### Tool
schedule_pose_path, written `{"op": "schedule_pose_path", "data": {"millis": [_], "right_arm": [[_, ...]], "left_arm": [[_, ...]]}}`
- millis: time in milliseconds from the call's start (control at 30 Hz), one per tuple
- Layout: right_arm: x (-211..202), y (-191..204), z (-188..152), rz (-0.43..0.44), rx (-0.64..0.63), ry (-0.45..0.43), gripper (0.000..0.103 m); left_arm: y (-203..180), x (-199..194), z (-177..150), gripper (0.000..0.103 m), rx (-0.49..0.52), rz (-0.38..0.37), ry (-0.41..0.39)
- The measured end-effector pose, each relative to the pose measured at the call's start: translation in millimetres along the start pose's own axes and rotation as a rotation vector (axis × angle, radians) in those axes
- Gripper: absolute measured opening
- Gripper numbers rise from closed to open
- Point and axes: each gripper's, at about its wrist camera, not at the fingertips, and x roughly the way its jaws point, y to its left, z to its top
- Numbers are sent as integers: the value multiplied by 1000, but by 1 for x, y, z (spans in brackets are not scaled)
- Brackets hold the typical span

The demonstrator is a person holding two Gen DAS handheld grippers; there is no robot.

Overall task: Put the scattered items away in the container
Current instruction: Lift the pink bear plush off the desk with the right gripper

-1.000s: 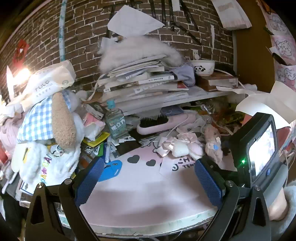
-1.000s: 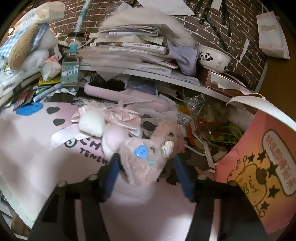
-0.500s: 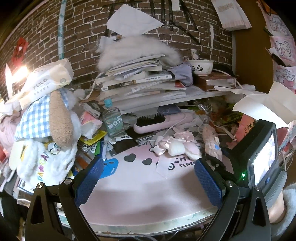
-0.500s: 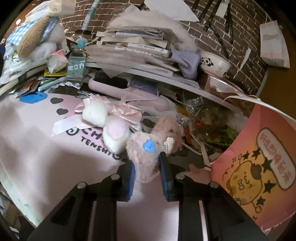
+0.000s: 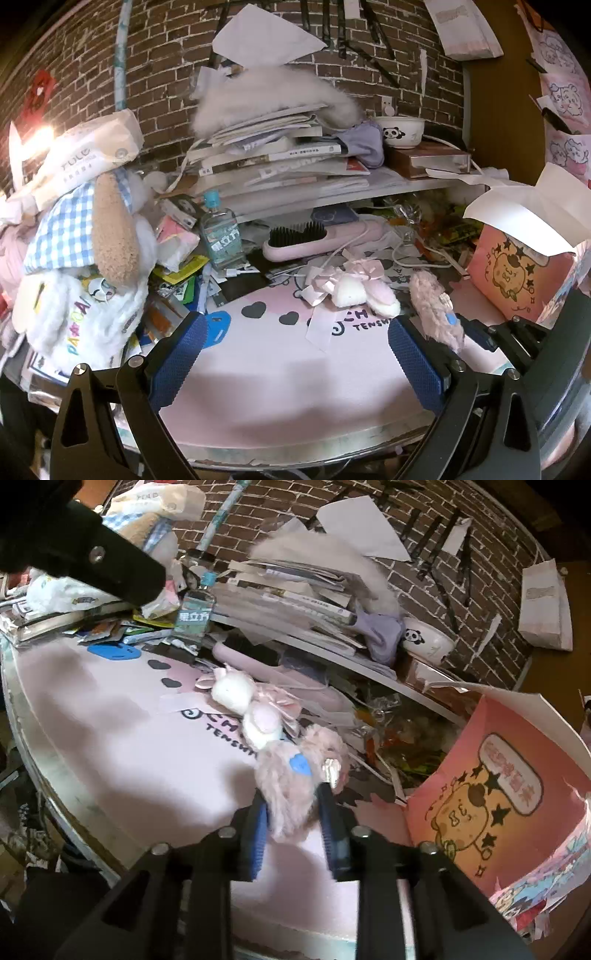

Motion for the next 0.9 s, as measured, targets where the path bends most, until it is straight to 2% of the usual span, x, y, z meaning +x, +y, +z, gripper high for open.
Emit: {"op": "schedule_pose_path", "data": {"millis": [67, 267, 300, 333, 467, 633, 900], "right_arm": [[6, -4, 2, 10, 25, 17, 41], [19, -15, 5, 51, 85, 40, 41], [19, -16, 5, 64, 92, 42, 37], [20, -16, 5, 74, 97, 45, 26], [18, -16, 2, 77, 92, 32, 21], [1, -16, 4, 39, 65, -64, 18], [-38, -20, 22, -3, 17, -224, 17]], "left_arm": [[-1, -1, 0, 98, 5, 0, -2], [-1, -1, 0, 98, 5, 2, -2], [-1, -1, 0, 98, 5, 2, 0], [-1, -1, 0, 98, 5, 1, 0], [-2, 0, 0, 98, 6, 0, 2], [-2, 2, 0, 98, 3, -8, 7], [-1, 9, -5, 98, -8, -1, 33]]}}
